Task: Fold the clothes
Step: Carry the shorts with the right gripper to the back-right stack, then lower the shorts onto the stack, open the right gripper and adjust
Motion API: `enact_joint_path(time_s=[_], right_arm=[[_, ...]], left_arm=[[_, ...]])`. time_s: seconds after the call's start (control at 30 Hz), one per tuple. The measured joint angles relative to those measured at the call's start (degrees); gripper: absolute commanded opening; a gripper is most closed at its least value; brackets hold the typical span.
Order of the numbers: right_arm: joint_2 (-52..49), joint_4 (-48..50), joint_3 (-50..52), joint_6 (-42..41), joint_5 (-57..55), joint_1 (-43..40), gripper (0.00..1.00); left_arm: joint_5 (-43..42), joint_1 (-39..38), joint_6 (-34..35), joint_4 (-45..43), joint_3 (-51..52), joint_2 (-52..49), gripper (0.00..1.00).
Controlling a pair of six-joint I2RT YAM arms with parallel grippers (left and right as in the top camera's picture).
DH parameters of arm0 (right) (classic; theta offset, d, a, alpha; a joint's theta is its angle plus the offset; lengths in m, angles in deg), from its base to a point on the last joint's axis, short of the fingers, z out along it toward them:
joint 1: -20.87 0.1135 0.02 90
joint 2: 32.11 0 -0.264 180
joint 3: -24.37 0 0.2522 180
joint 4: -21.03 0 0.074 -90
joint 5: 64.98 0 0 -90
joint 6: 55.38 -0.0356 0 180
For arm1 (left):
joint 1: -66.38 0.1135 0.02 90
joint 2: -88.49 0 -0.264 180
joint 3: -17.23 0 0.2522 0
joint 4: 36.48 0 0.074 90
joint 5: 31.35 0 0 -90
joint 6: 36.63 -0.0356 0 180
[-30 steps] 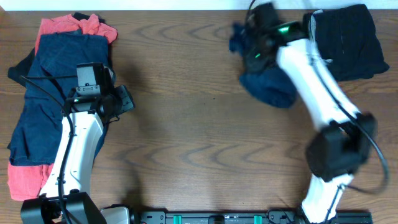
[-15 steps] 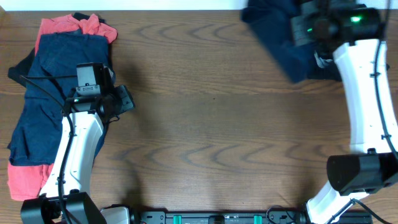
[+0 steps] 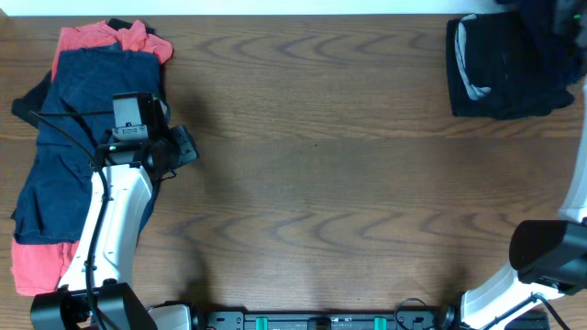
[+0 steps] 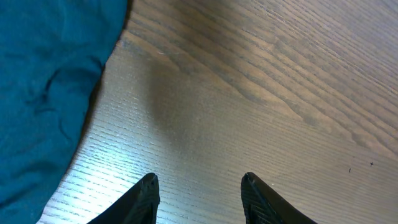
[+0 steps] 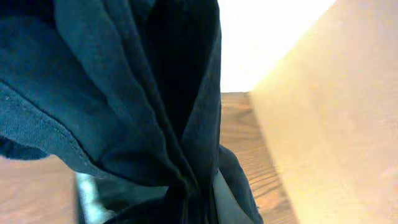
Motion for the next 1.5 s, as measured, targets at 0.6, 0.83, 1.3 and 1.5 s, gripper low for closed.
enact_joint_path(time_s=[0.6,0.83,1.3,1.5], right_arm=[[-13.77,16.31,-0.35,6.58,-3.21,-5.57,0.01],[-14.99,19.67,-0.37,6.97,-3.37,-6.1,0.01],[-21.05,19.43,-0.37,6.95,-3.54,-6.23,0.01],[-21.35,15.85,-0.52,6.97,-3.56,-5.31,0.01]], left_arm=[[0.0,0.0,0.0,-0.26,0.0,0.0,0.46],[0.0,0.0,0.0,-1.05,0.0,0.0,0.46],[0.0,0.0,0.0,-1.36,0.0,0.0,0.46],[0.0,0.0,0.0,-1.4,0.0,0.0,0.46]])
